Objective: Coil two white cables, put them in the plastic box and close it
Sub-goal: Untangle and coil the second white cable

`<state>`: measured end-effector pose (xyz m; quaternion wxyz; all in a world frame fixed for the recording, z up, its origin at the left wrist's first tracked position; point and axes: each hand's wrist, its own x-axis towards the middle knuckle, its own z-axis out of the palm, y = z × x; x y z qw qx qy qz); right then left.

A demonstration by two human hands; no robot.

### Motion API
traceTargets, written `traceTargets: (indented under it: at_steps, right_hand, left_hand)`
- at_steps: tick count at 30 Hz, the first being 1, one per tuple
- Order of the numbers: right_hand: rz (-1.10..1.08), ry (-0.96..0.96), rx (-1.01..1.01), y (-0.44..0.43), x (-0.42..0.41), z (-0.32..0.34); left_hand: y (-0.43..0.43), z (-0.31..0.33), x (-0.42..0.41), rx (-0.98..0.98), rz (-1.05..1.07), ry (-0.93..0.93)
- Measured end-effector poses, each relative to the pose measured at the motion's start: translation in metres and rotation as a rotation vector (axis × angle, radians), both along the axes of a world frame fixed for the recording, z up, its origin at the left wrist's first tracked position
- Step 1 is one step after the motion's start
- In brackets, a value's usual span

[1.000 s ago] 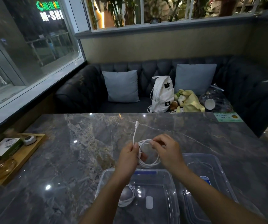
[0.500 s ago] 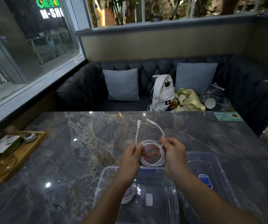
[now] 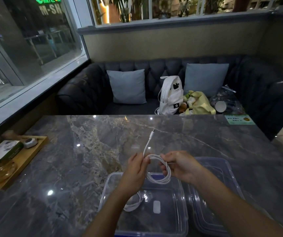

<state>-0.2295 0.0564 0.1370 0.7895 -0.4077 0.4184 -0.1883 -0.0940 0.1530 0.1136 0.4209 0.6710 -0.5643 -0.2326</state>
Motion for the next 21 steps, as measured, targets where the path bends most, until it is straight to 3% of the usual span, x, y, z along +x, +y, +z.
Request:
traceTargets:
  at_steps: [4, 7, 9, 13, 18, 21]
  right_hand:
    - [-0.041, -0.042, -0.123, 0.006, 0.005, -0.004]
    - [-0.087, 0.012, -0.421, 0.013, 0.008, -0.005]
    - [-0.007, 0.075, -0.596, 0.015, 0.008, -0.003]
    - [0.0, 0.206, -0.899, 0.015, 0.008, -0.005]
    - [0.075, 0.205, -0.876, 0.017, 0.012, -0.004]
    - [0.115, 0.317, -1.212, 0.02, 0.007, -0.008]
  left_hand:
    - [-0.002, -0.001, -0.002, -0.011, 0.098, 0.169]
    - [-0.005, 0.0, -0.003, -0.046, 0.164, 0.213]
    - [-0.007, 0.003, -0.001, -0.066, 0.178, 0.261]
    - [-0.007, 0.006, 0.001, -0.022, 0.118, 0.29]
    - [-0.007, 0.009, -0.002, 0.037, 0.07, 0.408]
    - [-0.004, 0.011, 0.0, 0.094, 0.044, 0.559]
